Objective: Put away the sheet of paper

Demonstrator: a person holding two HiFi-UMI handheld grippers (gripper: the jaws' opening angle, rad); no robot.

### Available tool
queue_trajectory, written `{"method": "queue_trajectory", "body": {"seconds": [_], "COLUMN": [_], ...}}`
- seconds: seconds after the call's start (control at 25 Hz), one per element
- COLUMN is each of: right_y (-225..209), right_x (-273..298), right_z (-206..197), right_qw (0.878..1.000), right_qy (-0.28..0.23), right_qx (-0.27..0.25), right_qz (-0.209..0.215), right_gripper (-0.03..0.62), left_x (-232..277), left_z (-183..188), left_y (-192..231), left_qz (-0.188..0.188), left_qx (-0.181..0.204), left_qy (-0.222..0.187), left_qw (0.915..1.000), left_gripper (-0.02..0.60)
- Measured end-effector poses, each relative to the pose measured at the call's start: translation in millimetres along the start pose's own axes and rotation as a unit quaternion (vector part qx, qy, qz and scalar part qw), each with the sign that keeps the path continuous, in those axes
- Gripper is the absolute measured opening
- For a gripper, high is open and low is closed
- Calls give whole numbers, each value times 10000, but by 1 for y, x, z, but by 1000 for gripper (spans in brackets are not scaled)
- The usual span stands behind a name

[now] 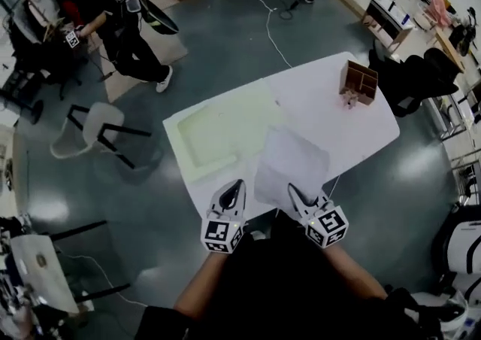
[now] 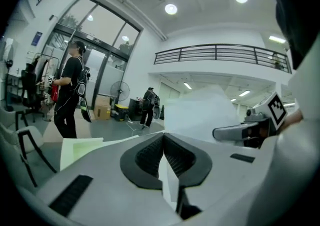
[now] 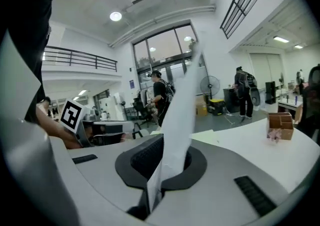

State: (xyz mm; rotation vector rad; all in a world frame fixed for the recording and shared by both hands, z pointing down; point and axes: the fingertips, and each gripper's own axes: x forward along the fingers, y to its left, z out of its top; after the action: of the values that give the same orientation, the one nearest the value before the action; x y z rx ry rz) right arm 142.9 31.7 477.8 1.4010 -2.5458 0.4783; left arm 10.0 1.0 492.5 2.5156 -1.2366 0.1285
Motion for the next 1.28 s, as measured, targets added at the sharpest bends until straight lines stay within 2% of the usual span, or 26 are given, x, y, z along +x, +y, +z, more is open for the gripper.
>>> {"method": "queue_trajectory", "body": {"seconds": [0.16, 0.4, 0.72, 1.28], "right_y": [-12, -37, -78, -134], "right_x": [32, 63, 92, 145], "right_z": [14, 15, 24, 27], "right_qw": [9983, 9909, 9876, 9764], "right_qy": [23, 287, 350, 529], "right_qx": [-69, -166, 61, 478], "right_qz": [572, 1303, 1529, 2037], "right_gripper": [-2, -2, -2, -2], "left_x": [16, 37, 48, 92], "left_z": [10, 21, 16, 15], "left_y": [19, 34, 44, 27], "left_qz": [498, 1209, 1767, 2337], "left_qx": [-9, -159, -343, -351], "left_qy": [-68, -177, -62, 117], "left_qw": [9987, 9924, 9836, 9716], "left_gripper": [3, 3, 3, 3]}}
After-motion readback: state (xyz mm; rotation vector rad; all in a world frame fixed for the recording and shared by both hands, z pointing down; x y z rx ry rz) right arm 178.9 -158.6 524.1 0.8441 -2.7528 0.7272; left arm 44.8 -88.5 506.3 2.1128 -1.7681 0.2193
